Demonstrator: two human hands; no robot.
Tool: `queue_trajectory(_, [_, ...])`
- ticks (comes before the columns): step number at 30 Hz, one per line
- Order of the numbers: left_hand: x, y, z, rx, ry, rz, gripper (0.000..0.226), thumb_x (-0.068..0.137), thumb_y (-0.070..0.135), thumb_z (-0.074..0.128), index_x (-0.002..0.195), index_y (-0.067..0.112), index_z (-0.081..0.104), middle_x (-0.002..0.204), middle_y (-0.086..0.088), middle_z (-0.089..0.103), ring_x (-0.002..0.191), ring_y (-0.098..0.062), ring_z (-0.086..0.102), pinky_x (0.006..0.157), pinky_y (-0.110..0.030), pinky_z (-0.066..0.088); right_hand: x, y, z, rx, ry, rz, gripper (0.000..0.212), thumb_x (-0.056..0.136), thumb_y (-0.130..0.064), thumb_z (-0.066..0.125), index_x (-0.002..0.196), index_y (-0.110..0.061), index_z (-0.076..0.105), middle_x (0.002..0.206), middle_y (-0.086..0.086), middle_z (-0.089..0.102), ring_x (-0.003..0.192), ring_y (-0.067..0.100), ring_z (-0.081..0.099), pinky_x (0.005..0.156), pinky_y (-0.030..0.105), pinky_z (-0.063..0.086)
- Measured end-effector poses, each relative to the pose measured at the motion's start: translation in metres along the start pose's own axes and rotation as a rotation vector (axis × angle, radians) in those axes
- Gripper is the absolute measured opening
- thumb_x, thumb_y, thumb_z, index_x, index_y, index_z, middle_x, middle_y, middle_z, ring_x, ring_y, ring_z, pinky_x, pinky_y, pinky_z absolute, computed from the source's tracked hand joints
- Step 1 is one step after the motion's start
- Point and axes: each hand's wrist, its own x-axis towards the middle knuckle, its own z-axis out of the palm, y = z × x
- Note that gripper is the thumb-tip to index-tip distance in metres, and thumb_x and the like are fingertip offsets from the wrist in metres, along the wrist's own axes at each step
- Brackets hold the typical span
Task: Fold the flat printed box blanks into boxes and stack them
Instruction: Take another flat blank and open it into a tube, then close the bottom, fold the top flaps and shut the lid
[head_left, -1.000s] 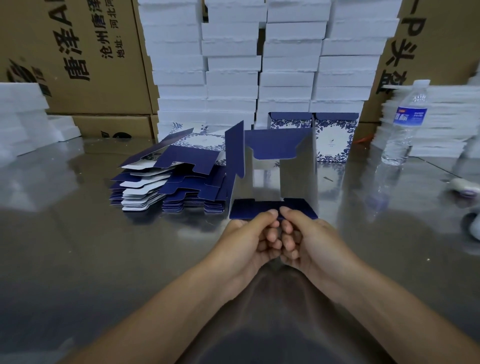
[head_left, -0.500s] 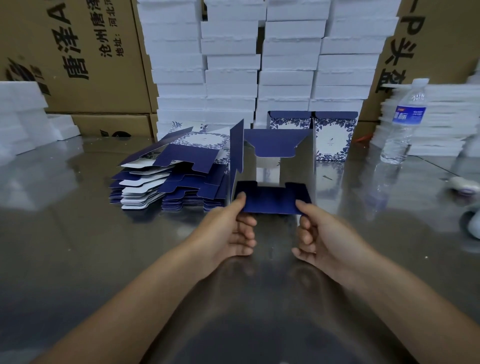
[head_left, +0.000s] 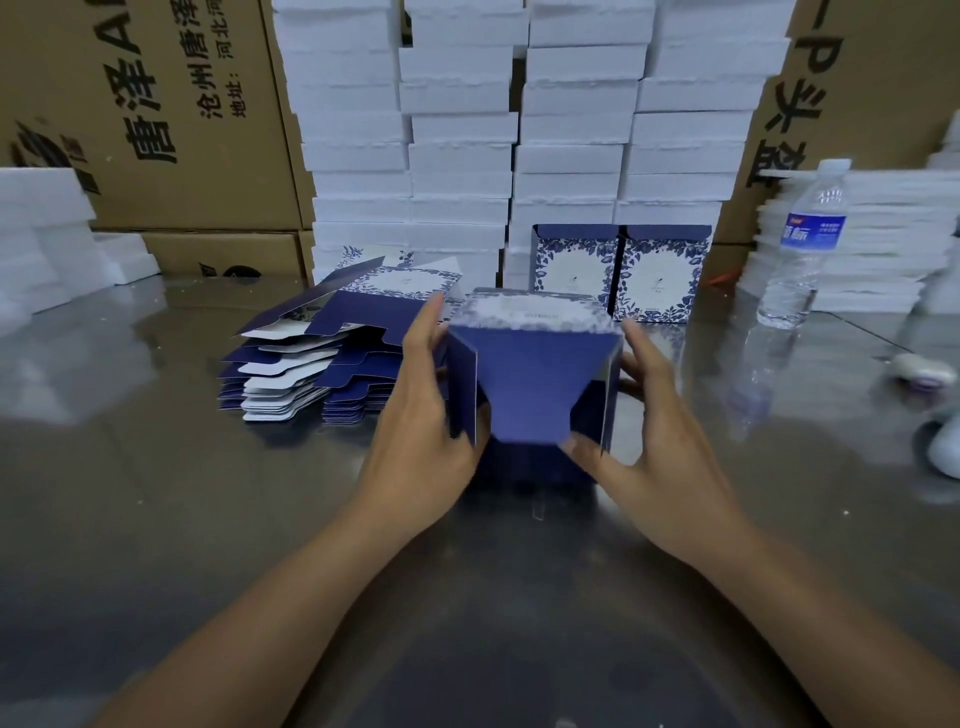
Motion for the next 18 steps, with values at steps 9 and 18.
queue_trajectory(9, [0.000,0.013,-0.002,-0.141,-0.117,-0.043,0.083,0.078,0.060,0.060,0.139,0.061,0.004,0.149,0.023,0.031,0.135,-0.002,0.036,0.109,-0.041,0.037,0.001,-0.002,-0.002,0.053,-0.063,0.053,0.108,0.050,-0.096,0.046,0.138,-0.062,-0.005,0.139,-0.047,0.022,0.134,-0.006,0.030,0.105,0.041,0.035])
queue_trajectory(18, [0.002,0.028,-0.007,-0.383,-0.010,-0.273,0.066,0.056,0.091,0.047,0.107,0.049,0.044,0.114,-0.005,0.058,0.103,-0.030,0.059,0.088,-0.053,0.050,0.003,-0.003,-0.002,0.069,0.097,-0.052,0.043,0.083,-0.071,0.036,0.125,-0.063,0.036,0.115,-0.046,0.049,0.109,-0.013,0.053,0.089,0.020,0.044])
